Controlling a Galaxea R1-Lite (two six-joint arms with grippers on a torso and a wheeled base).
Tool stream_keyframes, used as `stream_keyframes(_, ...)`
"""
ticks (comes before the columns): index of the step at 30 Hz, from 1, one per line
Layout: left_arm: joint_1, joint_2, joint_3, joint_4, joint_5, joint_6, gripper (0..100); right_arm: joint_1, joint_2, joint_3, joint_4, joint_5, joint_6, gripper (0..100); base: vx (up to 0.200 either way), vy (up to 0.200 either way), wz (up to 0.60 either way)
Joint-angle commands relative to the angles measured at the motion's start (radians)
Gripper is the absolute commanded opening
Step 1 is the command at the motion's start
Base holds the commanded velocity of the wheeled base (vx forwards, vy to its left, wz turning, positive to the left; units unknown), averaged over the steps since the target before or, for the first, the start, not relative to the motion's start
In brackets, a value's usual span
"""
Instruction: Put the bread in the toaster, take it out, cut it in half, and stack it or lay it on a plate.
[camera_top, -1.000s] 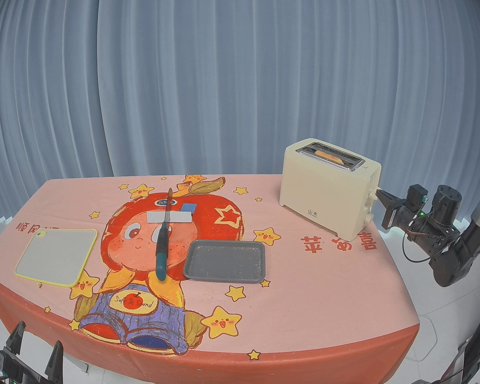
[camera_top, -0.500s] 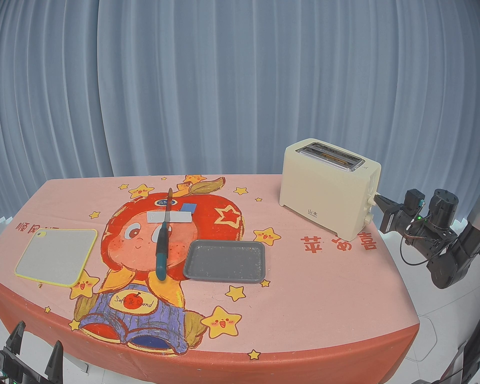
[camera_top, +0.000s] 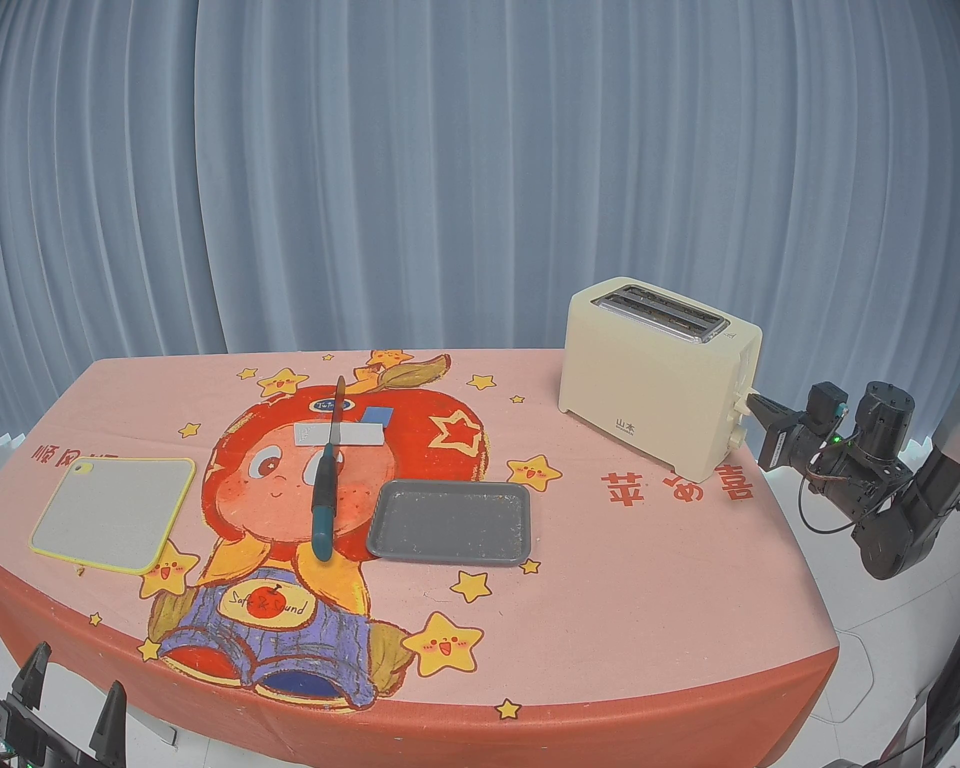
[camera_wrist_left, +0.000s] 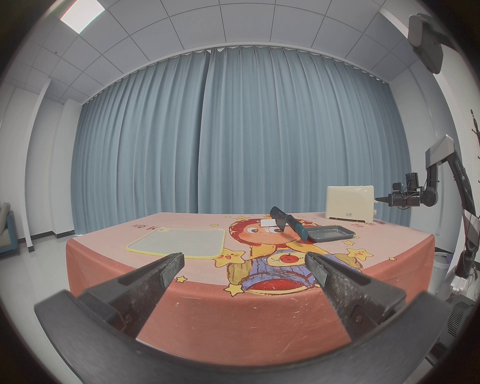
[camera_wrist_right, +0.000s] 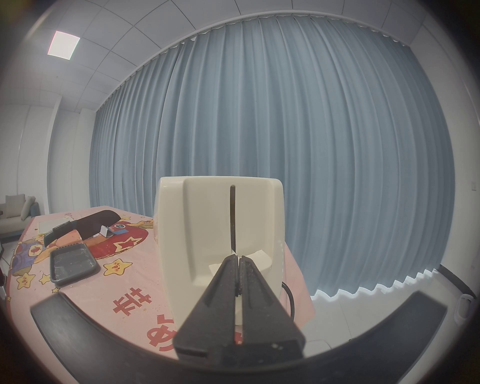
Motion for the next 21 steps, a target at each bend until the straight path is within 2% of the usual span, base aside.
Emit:
stream_keyframes(1,-0.001,0.002,0.018,0.0,0.0,0.0,100,0.001,0.006,0.0,0.002,0.001,0.0,0,0.0,0.0,0.0)
stream_keyframes(15,0.0,0.0,0.018,-0.001,0.0,0.0,100,0.005,-0.006,-0.002,0.001,0.001,-0.002,0,0.0,0.0,0.0)
stream_keyframes(21,0.0,0.002,0.018,0.0,0.0,0.0,100,-0.008,-0.1,-0.016,0.004,0.002,0.009,0,0.0,0.0,0.0)
